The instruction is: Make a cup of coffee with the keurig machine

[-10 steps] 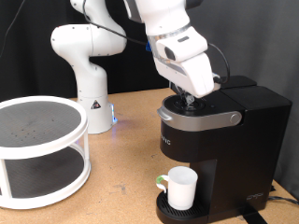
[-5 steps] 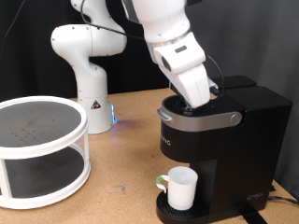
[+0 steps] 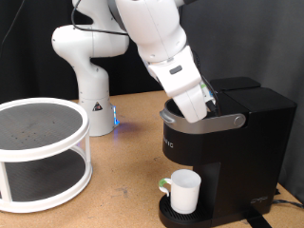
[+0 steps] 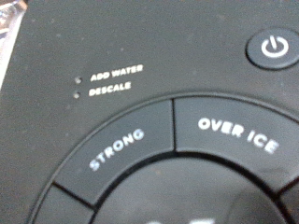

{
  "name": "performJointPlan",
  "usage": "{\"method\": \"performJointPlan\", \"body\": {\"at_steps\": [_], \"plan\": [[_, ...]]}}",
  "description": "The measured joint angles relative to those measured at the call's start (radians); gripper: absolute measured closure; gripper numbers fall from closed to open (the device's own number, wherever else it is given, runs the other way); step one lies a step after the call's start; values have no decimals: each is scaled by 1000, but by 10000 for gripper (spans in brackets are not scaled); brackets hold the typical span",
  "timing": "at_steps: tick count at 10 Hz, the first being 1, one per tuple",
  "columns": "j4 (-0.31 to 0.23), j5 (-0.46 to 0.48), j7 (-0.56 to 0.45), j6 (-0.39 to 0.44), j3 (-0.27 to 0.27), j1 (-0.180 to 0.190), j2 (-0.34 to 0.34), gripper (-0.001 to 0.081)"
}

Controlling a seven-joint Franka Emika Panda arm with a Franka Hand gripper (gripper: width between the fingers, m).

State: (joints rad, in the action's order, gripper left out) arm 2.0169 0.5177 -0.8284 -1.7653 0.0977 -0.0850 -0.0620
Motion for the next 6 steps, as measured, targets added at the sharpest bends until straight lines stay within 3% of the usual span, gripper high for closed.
{"method": "performJointPlan", "body": {"at_steps": [3, 6], "plan": [[-23, 0, -16, 24, -6, -3, -19, 806], [22, 37, -135, -63, -8, -4, 12, 806]]}}
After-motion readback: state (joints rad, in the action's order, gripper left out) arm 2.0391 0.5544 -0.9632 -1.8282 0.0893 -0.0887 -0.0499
